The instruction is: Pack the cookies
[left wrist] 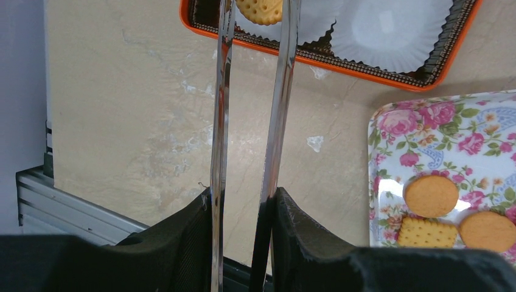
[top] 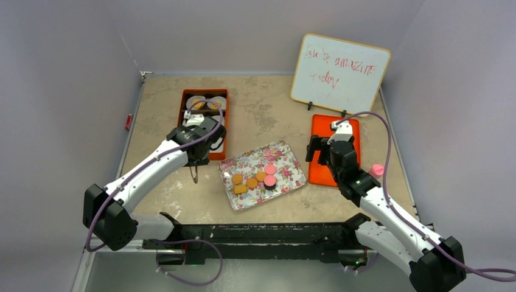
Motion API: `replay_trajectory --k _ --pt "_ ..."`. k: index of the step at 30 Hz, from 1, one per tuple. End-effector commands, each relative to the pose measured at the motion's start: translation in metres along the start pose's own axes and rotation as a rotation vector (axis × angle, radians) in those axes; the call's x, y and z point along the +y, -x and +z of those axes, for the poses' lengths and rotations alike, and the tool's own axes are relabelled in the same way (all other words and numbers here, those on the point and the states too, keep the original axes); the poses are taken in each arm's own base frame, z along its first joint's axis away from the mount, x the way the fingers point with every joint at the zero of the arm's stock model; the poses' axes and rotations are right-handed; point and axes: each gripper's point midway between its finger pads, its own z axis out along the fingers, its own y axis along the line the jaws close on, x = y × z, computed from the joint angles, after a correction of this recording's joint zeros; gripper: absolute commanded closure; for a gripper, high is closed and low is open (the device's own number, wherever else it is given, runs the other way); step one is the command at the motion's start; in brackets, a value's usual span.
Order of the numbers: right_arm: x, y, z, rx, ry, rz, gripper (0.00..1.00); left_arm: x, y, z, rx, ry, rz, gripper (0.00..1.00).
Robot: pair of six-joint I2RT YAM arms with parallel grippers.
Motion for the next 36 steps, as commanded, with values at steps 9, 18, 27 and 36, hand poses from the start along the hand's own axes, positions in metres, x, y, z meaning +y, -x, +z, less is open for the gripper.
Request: replay_trajectory --k 9,18,27,36 --pt "0.008 0.028 0.000 -0.073 0.021 0.008 0.01 -0.004 0.002 0.025 0.021 -0.022 0.005 0.72" --pt "0.007 0.025 0.001 -0.067 0.017 0.003 0.01 -0.006 -0.004 0.036 0.052 -0.013 0.020 0.68" --pt "0.005 0.025 0.000 -0.071 0.009 0.001 0.01 -0.006 -0.004 0.043 0.073 0.004 0.041 0.62" --pt "0.005 0.025 0.000 -0.073 0.008 0.000 0.01 -0.005 0.001 0.042 0.065 -0.001 0.043 0.57"
